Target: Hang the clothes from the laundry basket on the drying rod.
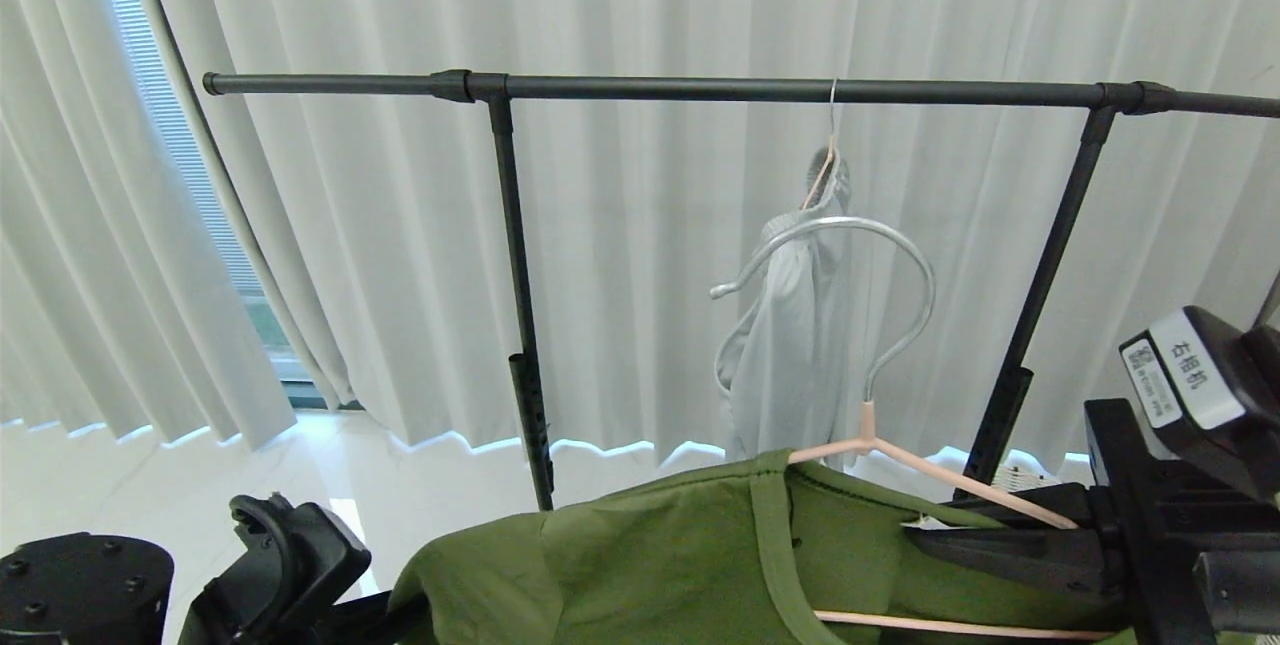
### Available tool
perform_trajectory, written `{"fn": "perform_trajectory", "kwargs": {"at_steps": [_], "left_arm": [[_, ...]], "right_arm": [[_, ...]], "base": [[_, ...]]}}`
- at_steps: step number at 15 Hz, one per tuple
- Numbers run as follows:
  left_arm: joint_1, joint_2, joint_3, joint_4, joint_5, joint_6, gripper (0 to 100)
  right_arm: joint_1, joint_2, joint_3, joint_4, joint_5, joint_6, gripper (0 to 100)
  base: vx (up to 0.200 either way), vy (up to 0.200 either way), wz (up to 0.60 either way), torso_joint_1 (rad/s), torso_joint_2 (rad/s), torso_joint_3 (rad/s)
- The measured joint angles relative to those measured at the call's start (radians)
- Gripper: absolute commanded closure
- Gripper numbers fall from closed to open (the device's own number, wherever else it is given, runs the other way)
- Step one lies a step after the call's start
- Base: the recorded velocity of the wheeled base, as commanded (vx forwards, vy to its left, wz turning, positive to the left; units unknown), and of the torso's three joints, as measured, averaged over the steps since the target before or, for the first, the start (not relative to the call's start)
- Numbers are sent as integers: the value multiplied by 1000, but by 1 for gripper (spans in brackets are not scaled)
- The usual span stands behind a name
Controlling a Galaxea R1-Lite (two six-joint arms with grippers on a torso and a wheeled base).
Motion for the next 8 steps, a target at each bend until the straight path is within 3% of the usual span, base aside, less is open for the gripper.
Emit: {"fn": "perform_trajectory", "kwargs": {"at_steps": [4,7,8], "left_arm": [[177,0,1,0,2,0,100],[202,-1,1,0,1,7,100],[195,-4,0,0,2,6,0]], "right_arm": [[-61,-27,1,48,-1,0,100],[-84,-38,1,49,-3,0,100],[-86,-40,1,49,-4,0,100]], "base": [[0,0,0,0,0,0],[0,0,0,0,0,0],[0,0,0,0,0,0]]}}
